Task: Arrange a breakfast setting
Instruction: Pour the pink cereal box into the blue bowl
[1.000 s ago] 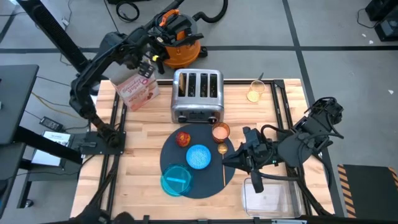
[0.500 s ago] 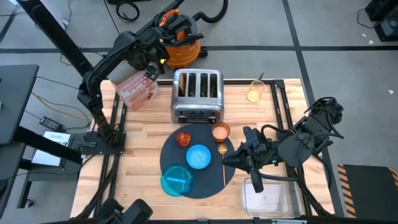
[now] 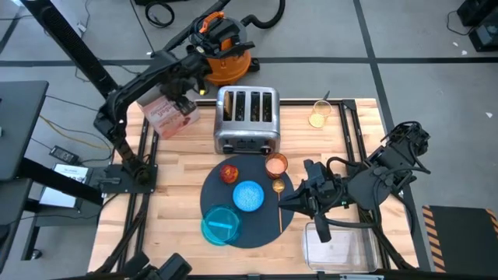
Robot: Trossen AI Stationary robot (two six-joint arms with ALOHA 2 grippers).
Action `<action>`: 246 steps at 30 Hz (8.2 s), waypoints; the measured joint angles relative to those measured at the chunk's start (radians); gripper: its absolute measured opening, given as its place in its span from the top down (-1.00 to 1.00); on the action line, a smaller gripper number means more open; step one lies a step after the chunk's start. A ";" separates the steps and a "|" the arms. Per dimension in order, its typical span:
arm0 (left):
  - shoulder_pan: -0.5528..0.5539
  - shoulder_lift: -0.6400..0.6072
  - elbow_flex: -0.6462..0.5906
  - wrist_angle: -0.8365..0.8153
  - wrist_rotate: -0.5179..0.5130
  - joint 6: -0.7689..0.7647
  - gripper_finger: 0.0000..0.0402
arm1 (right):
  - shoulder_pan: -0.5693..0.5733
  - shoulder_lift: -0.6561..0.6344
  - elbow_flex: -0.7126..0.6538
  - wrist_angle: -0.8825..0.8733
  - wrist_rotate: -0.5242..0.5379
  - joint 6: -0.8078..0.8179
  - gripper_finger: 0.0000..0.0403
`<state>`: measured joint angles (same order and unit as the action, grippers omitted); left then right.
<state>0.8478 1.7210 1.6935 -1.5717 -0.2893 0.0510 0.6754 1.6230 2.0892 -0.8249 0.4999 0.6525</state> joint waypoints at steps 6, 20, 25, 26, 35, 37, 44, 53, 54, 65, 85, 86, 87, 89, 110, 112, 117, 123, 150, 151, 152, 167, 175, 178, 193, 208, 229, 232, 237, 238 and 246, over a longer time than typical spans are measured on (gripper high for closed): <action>0.002 -0.042 -0.015 0.000 -0.011 0.014 0.28 | -0.001 0.000 0.000 0.000 -0.024 -0.051 0.93; -0.014 -0.201 -0.015 0.001 0.014 0.008 0.98 | -0.032 0.008 0.000 -0.004 -0.083 -0.093 0.93; -0.059 -0.293 -0.015 0.000 0.079 -0.022 0.98 | -0.033 0.013 0.000 -0.023 -0.047 -0.183 0.88; -0.072 -0.314 -0.015 0.000 0.096 -0.032 0.99 | -0.034 0.013 0.000 -0.030 -0.047 -0.196 0.86; -0.219 -0.446 -0.014 -0.001 0.199 -0.189 0.99 | -0.036 0.013 0.000 -0.068 -0.042 -0.228 0.51; -0.248 -0.462 -0.014 -0.001 0.224 -0.251 0.99 | -0.036 0.013 0.000 -0.071 -0.023 -0.228 0.44; -0.365 -0.476 -0.069 0.001 0.259 -0.539 1.00 | -0.044 0.013 0.000 -0.088 0.003 -0.226 0.37; -0.561 -0.479 -0.159 0.001 0.386 -0.808 1.00 | -0.049 0.042 0.000 -0.115 0.001 -0.241 0.37; -0.589 -0.479 -0.157 0.001 0.404 -0.837 1.00 | -0.049 0.052 0.000 -0.115 -0.001 -0.242 0.37; -1.026 -0.489 -0.157 0.003 0.498 -1.202 1.00 | -0.047 0.191 0.000 -0.110 -0.060 -0.263 0.36; -1.728 -0.484 -0.152 0.088 0.323 -1.419 1.00 | -0.125 0.494 0.000 0.141 -0.080 -0.376 -0.07; -1.739 -0.484 -0.152 0.103 0.313 -1.397 1.00 | -0.141 0.506 0.000 0.163 -0.083 -0.375 -0.13; -1.750 -0.484 -0.152 0.118 0.308 -1.374 1.00 | -0.156 0.518 0.000 0.175 -0.086 -0.370 -0.19; -1.768 -0.483 -0.147 0.132 0.307 -1.341 1.00 | -0.188 0.544 0.000 0.190 -0.101 -0.366 -0.31; -1.796 -0.484 -0.017 0.099 0.208 -1.230 1.00 | -0.373 0.658 0.000 0.341 -0.397 -0.317 -0.92; -1.796 -0.487 -0.017 0.100 0.207 -1.232 1.00 | -0.374 0.637 0.000 0.264 -0.428 -0.293 -0.90; -1.796 -0.500 -0.016 0.099 0.166 -1.218 1.00 | -0.339 0.559 0.001 0.124 -0.381 -0.274 -0.86; -1.791 -0.506 -0.016 0.099 0.137 -1.191 1.00 | -0.245 0.543 0.000 0.065 -0.226 -0.209 -0.85; -1.774 -0.507 -0.016 0.383 -0.007 -1.086 1.00 | -0.115 0.548 -0.665 1.412 0.186 -0.144 -0.85; -1.775 -0.508 -0.015 0.399 -0.007 -1.086 1.00 | -0.115 0.547 -0.675 1.458 0.186 -0.186 -0.85; -1.775 -0.508 -0.014 0.415 -0.007 -1.086 1.00 | -0.115 0.547 -0.680 1.493 0.183 -0.231 -0.85; -1.774 -0.522 -0.015 0.505 -0.040 -1.092 1.00 | -0.077 0.528 -0.678 1.560 0.059 -0.352 -0.85; -1.774 -0.523 0.032 0.503 -0.065 -1.079 1.00 | -0.072 0.526 -0.678 1.545 0.106 -0.391 -0.85; -1.774 -0.524 0.045 0.503 -0.077 -1.078 1.00 | -0.091 0.502 -0.678 1.535 0.081 -0.384 -0.85; -1.775 -0.526 0.048 0.497 -0.088 -1.056 1.00 | -0.114 0.286 -0.679 1.053 -0.079 -0.285 -0.85; -1.774 -0.525 0.046 0.497 -0.112 -1.049 1.00 | -0.119 0.173 -1.010 1.657 -0.020 -0.301 -0.85; -1.685 -0.526 0.046 0.566 -0.157 -0.939 1.00 | -0.233 0.174 -1.013 1.825 -0.185 -0.288 -0.85; -1.650 -0.525 0.047 0.570 -0.160 -0.909 1.00 | -0.249 0.174 -0.987 1.827 -0.209 -0.285 -0.84; -1.614 -0.525 0.047 0.577 -0.124 -0.884 1.00 | -0.263 0.174 -0.959 1.842 -0.215 -0.279 -0.73; -1.613 -0.525 0.047 0.577 -0.123 -0.884 1.00 | -0.266 0.174 -0.959 1.855 -0.215 -0.279 -0.70; -1.612 -0.524 0.047 0.579 -0.117 -0.878 1.00 | -0.273 0.174 -0.959 1.872 -0.190 -0.291 -0.48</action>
<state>-0.7647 1.1967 1.7409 -0.9929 -0.4066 -0.8268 0.4026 1.7973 1.1297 1.0466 0.3097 0.3612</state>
